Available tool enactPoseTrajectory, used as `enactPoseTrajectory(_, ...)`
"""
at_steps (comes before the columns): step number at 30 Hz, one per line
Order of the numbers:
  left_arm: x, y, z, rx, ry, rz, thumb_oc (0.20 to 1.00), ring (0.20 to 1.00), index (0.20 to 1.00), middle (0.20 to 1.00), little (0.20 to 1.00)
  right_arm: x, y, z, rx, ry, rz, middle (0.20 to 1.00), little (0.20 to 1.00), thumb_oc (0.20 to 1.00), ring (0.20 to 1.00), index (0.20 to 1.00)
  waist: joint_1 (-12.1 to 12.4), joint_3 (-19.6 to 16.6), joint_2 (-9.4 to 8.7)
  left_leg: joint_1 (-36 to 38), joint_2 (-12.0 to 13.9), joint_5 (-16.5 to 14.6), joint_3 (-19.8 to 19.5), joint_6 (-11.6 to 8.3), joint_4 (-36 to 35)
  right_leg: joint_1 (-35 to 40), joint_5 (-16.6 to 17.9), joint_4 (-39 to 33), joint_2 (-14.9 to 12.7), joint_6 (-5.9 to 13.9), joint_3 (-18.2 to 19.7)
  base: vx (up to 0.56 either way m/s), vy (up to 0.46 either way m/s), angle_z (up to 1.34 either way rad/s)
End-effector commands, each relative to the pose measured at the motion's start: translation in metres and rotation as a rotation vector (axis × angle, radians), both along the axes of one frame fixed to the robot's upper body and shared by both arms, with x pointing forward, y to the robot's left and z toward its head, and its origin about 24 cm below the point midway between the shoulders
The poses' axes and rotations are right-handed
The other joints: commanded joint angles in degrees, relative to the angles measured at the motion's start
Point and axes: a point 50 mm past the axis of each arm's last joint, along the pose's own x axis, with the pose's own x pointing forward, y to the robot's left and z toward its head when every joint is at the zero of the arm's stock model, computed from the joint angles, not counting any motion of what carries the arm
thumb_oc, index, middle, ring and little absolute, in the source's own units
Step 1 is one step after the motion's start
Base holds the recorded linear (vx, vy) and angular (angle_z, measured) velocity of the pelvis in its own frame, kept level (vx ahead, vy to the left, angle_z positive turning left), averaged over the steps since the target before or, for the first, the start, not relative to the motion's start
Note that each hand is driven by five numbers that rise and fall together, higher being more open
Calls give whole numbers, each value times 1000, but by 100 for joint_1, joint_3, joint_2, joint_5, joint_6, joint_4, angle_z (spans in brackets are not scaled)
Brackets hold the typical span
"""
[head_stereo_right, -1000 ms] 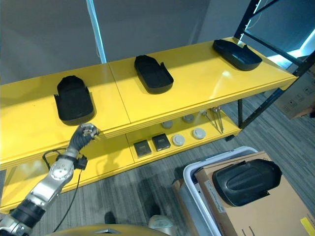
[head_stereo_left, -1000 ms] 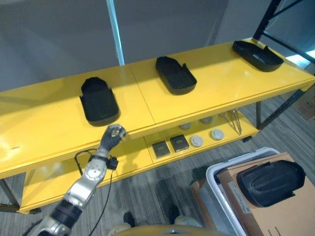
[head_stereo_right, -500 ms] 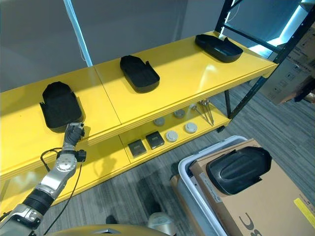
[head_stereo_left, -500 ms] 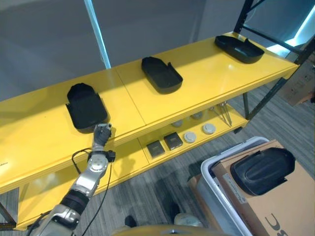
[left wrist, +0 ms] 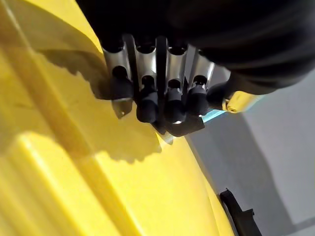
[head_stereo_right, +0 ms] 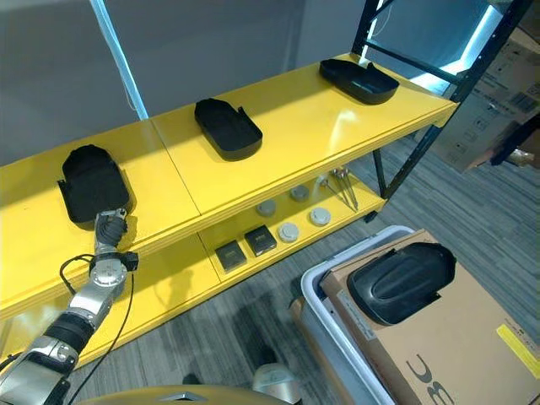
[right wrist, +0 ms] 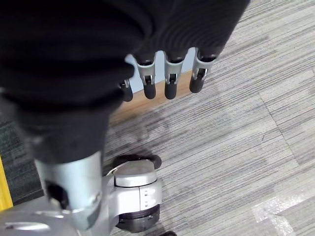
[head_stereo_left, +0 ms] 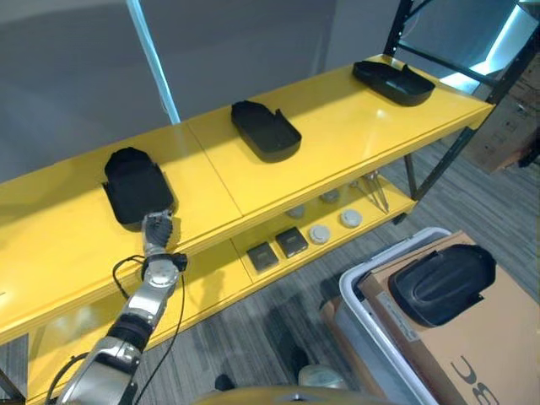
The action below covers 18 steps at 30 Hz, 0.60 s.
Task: Move parts from the plastic box to the shelf.
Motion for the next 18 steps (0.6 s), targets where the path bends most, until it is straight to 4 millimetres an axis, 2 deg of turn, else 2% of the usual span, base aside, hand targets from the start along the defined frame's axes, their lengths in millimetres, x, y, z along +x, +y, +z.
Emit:
enactPoseTrajectory(1, 16, 5, 11, -13, -39, 68, 200, 200, 200, 200, 200, -5, -10, 2, -19, 43, 37, 1000, 1000, 1000, 1000, 1000, -42, 12, -100, -146, 512, -173, 139, -209, 505, -99, -232, 311, -255, 388, -168, 0, 0, 0)
enactPoseTrajectory(8, 19, 17, 3, -5, 7, 131, 200, 200, 200, 200, 200, -4, -13, 2, -23, 59, 59, 1000, 1000, 1000, 1000, 1000, -117, -38, -111, -84, 526, -175, 180, -215, 489, -58, -263, 312, -247, 388, -135, 19, 4, -1)
enactPoseTrajectory(17, 27, 1, 22, -52, -101, 12, 200, 200, 200, 200, 200, -3, -12, 2, -22, 49, 65, 1000, 1000, 1000, 1000, 1000, -52, -11, -93, -80, 503, -178, 129, -210, 460, -40, -271, 299, -254, 377, -161, 1, 0, 0)
enactPoseTrajectory(18, 28, -4, 29, -58, -125, -22, 501, 501, 501, 501, 501, -3, -12, 2, -21, 47, 62, 1000, 1000, 1000, 1000, 1000, -20, -11, -78, -77, 492, -180, 103, -207, 446, -28, -276, 294, -257, 371, -179, 0, 0, 0)
